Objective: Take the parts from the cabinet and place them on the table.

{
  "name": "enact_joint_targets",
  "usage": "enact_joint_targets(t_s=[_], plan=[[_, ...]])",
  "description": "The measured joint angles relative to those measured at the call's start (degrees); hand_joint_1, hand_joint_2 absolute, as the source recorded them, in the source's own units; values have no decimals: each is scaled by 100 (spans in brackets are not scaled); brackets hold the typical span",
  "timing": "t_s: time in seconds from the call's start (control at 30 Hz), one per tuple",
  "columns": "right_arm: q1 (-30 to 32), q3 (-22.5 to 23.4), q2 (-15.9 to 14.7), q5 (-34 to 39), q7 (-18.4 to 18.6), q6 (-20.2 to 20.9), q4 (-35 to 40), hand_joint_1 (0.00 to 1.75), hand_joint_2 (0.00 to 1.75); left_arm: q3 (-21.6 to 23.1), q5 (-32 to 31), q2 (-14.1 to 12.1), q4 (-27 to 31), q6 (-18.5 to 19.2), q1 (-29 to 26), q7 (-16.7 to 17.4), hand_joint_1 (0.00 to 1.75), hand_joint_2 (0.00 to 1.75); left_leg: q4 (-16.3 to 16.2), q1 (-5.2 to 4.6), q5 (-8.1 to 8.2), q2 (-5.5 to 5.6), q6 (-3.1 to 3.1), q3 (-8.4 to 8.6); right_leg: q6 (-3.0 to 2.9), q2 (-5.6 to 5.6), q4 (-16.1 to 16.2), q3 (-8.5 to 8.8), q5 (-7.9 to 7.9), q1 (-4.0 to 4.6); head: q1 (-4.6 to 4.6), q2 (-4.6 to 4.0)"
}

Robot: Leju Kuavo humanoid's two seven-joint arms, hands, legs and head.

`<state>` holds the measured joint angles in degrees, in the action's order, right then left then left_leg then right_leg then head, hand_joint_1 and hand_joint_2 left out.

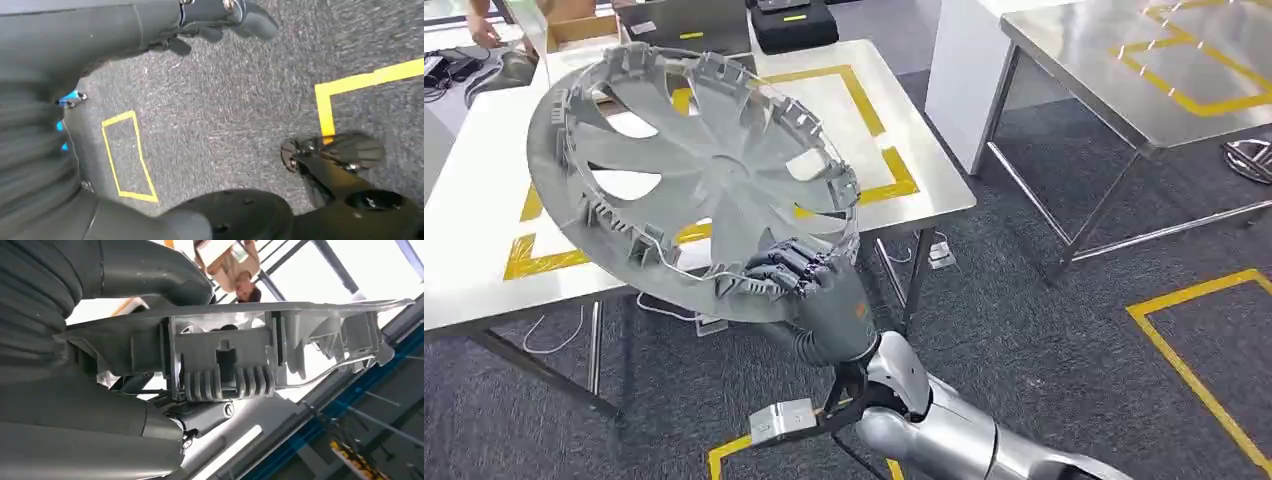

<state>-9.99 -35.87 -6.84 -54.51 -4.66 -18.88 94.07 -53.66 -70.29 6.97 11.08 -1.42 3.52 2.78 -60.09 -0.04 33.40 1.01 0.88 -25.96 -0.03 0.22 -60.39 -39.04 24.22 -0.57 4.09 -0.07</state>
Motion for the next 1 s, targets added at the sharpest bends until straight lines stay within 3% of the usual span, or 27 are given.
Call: enact_joint_targets(t_s=[0.07,0.1,0.13,0.17,0.23,0.27,0.3,0.33,0.37,0.4,0.43,0.53,0.57,0.6,0.63,0.7,0.73,0.77,0.8,0.87,0.9,0.93,0.97,1.0], plan=[[-4,7,9,0,20,4,0,175,175,0,-7,-9,9,0,42,0,0,175,-213,13,-99,-15,39,-70,-95,1,34,204,71,-16,4,0],[-5,20,9,-2,28,2,0,175,175,0,-9,-7,9,-2,58,-5,0,175,-552,16,-208,-31,75,-238,-136,-3,37,290,134,-18,-30,0],[-14,20,13,-2,33,0,0,175,175,2,-11,0,7,-2,74,-2,0,175,-924,20,-203,-41,94,-499,-158,-4,40,351,202,-21,-46,0],[-16,20,15,-6,31,0,0,175,175,0,-11,0,7,-2,79,-7,0,175,-1262,22,-56,-44,120,-781,-164,-4,40,416,268,-20,-42,0],[-9,20,15,-9,33,11,0,175,175,0,-15,0,11,-2,130,-35,0,175,-1633,19,499,-66,152,-1245,-176,-1,41,594,430,-20,-48,0],[-8,20,15,-6,35,15,0,175,175,2,-35,0,11,-2,128,-20,0,175,-1583,21,677,-67,122,-1363,-182,5,41,708,522,-20,-44,0],[-6,20,15,2,39,28,-2,175,175,2,-50,-2,11,-2,118,-18,0,175,-1392,20,686,-67,117,-1417,-178,15,42,834,617,-24,-44,0],[-8,20,15,20,48,42,-11,175,175,2,-59,-7,11,-2,84,-7,0,175,-1094,19,491,-67,84,-1423,-163,28,45,959,709,-26,-48,0],[-10,22,15,44,57,55,-15,175,175,2,-66,-11,9,-2,42,2,0,175,-727,15,62,-69,57,-1419,-143,30,45,1078,796,-30,-48,0],[-8,26,13,61,70,81,-28,175,175,2,-74,-11,4,-2,-7,6,0,175,-312,4,-746,-85,-3,-1437,-110,30,69,1094,886,-29,-46,0],[-41,31,15,98,76,124,-100,175,175,2,-90,-15,-9,-2,-34,19,0,175,-59,-34,-1214,-83,-17,-1523,-75,47,1,1195,970,-3,-94,0],[-182,81,20,217,182,315,-230,175,175,2,-147,-11,-9,4,10,48,0,175,-90,-56,-1134,-59,-116,-1461,30,66,154,1232,1016,-9,-73,0],[-263,96,20,258,197,381,-322,175,175,2,-171,0,-9,31,50,46,0,175,-43,-18,-1111,-60,-153,-1405,76,68,192,1279,1071,-7,-62,0],[-347,133,20,301,223,452,-465,175,175,4,-192,0,-4,35,70,35,0,175,7,-3,-1082,-49,-192,-1344,99,24,88,1262,1116,-19,-48,0],[-481,166,22,337,256,531,-624,175,175,7,-210,4,-7,39,99,39,0,175,30,4,-1053,-52,-234,-1298,109,14,-241,1063,1224,-11,-22,0],[-816,219,31,378,368,709,-1090,175,175,15,-267,15,-9,44,169,96,0,175,37,3,-984,-51,-254,-1245,133,14,-1200,397,1467,-13,-5,0],[-968,249,50,422,418,806,-1372,175,175,24,-304,20,-9,44,187,129,0,175,36,-1,-944,-49,-258,-1206,140,14,-1526,122,1476,-11,-3,0],[-1139,282,63,491,385,856,-1665,175,175,39,-313,20,-9,44,201,151,0,175,36,-2,-906,-45,-258,-1150,140,14,-1629,-52,1352,-10,4,0],[-1327,319,85,562,376,911,-2072,175,175,50,-332,20,-9,50,209,181,0,175,35,-2,-861,-37,-252,-1078,135,12,-1468,-95,1074,-10,4,0],[-1656,378,114,586,442,988,-2769,175,175,63,-385,33,-9,98,246,199,0,175,22,-1,-781,-2,-232,-954,103,11,-585,108,325,-9,6,0],[-1832,402,125,588,448,977,-3116,175,175,79,-402,53,-11,103,262,205,0,175,20,-1,-751,17,-207,-935,66,5,-129,206,75,0,8,0],[-1992,424,158,599,457,948,-3462,175,175,98,-409,61,-15,112,291,218,0,175,-6,-40,-735,28,-175,-944,51,5,-58,243,141,37,-22,0],[-2114,444,214,599,453,925,-3760,175,175,105,-415,61,-15,120,326,227,0,175,-7,-34,-740,46,-149,-986,29,8,56,308,200,18,-13,0],[-2196,470,243,608,455,907,-3977,175,175,105,-415,59,-13,120,341,240,0,175,-4,-50,-746,42,-167,-988,70,10,81,303,165,12,-13,0]])
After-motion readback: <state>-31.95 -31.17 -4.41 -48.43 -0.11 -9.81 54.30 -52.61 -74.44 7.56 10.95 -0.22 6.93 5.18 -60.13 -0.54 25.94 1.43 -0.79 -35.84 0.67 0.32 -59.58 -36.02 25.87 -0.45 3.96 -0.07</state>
